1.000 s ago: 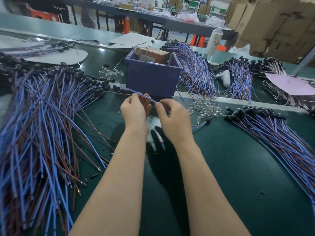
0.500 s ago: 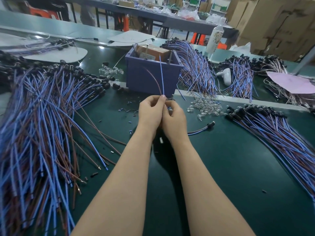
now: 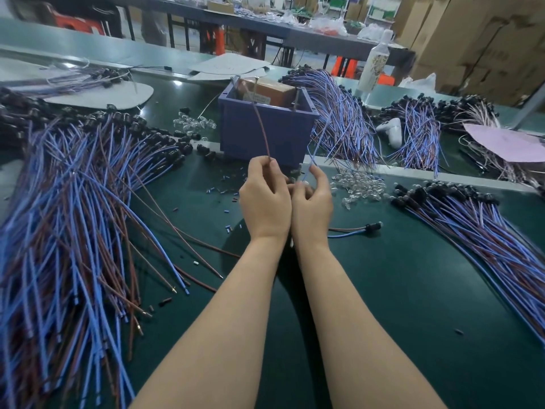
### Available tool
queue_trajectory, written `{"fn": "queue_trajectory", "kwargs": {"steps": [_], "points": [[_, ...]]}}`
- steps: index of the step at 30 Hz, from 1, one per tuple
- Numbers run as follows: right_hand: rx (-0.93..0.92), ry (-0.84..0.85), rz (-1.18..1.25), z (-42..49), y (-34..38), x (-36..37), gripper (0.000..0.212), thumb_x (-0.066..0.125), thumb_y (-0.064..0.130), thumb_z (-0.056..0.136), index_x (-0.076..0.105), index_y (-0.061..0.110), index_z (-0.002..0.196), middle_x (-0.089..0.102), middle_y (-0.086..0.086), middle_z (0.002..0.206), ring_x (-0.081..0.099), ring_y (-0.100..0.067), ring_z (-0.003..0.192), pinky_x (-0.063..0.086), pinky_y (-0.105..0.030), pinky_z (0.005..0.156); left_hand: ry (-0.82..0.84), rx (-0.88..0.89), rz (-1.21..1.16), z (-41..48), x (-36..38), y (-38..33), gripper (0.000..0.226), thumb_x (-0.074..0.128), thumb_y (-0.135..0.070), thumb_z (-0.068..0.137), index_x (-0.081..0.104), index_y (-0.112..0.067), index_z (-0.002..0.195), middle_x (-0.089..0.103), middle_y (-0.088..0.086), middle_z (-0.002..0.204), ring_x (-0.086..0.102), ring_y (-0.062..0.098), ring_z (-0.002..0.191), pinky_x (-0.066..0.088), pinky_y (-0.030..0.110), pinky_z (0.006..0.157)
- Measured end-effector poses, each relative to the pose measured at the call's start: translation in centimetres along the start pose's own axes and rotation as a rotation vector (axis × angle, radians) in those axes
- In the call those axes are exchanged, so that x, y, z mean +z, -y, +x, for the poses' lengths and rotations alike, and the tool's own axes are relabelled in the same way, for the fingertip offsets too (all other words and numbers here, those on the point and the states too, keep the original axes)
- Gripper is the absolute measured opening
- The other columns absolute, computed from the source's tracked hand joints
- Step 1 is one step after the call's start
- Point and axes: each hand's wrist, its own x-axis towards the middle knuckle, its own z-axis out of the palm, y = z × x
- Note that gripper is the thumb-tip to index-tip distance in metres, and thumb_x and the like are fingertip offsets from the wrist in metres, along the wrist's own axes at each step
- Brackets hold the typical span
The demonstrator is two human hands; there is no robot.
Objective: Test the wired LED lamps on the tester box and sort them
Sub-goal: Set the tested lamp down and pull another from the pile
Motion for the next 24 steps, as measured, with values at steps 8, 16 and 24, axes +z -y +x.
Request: {"fn": "queue_trajectory", "kwargs": {"steps": [8, 16, 24], "points": [[-0.008, 0.045, -0.036, -0.35, 0.2, -0.1, 0.038, 0.048, 0.009, 0.09, 0.057, 0.022, 0.125, 0.07, -0.007, 0.093, 0.063, -0.02, 0.081, 0.051, -0.036, 0.083, 0.056, -0.095, 0.025, 0.18, -0.09, 0.32, 0.007, 0.049, -0.015, 0.096, 0.054, -0.015, 0.092, 0.061, -0.007, 0.066, 0.057, 0.003, 0.063, 0.038, 0.007, 0.062], [0.01, 0.053, -0.076, -0.37, 0.29, -0.07, 0.035, 0.05, 0.01, 0.089, 0.06, 0.021, 0.122, 0.064, -0.002, 0.078, 0.056, -0.015, 0.072, 0.048, -0.034, 0.08, 0.057, -0.149, 0.073, 0.39, -0.17, 0.16, 0.014, 0.05, -0.016, 0.095, 0.061, -0.008, 0.096, 0.061, -0.008, 0.068, 0.057, 0.014, 0.07, 0.038, 0.02, 0.068], [0.031, 0.034, -0.059, -0.54, 0.62, -0.2, 0.031, 0.05, 0.009, 0.089, 0.062, 0.019, 0.115, 0.07, -0.01, 0.09, 0.063, -0.02, 0.08, 0.052, -0.039, 0.084, 0.055, -0.122, 0.066, 0.18, -0.09, 0.17, 0.01, 0.05, -0.017, 0.096, 0.057, -0.013, 0.092, 0.061, -0.004, 0.072, 0.056, 0.014, 0.068, 0.035, 0.017, 0.061]]}}
